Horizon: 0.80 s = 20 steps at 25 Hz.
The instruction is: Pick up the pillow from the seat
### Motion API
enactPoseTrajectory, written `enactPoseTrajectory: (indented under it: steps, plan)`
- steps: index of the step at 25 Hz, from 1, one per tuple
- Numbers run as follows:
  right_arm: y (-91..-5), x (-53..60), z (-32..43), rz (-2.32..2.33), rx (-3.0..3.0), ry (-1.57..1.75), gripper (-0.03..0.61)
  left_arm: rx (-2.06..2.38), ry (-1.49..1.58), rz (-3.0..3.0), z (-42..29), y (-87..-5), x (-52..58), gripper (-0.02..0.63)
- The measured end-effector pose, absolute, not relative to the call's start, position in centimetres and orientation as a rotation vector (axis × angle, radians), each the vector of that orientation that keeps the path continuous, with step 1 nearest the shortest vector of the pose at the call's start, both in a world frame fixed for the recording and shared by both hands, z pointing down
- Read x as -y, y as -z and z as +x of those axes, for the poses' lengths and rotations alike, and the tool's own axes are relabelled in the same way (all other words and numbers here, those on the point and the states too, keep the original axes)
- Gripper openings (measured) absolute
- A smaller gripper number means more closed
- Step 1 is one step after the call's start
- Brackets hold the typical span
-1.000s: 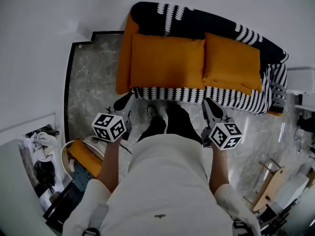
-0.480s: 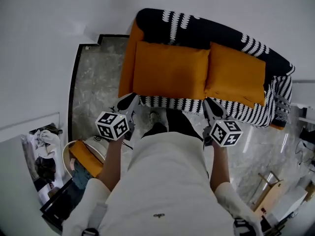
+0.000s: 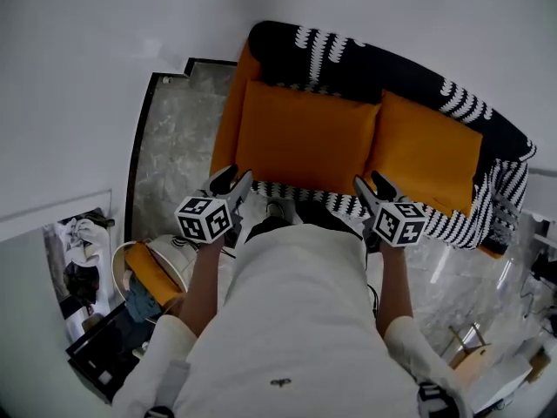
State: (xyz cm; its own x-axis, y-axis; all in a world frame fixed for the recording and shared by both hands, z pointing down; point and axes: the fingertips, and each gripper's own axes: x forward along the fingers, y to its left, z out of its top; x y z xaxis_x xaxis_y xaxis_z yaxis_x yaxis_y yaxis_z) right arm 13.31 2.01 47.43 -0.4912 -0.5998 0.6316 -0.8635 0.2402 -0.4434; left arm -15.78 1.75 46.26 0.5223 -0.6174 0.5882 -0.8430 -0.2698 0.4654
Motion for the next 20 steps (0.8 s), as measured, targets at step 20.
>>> enactPoseTrajectory:
  steps: [20]
  plan:
    - [-61.5,2.5,16.7,1.046,2.028,-1.301,0.328,1.169,-0.578,1.768,-12.5,-56.5,0.1,0.331]
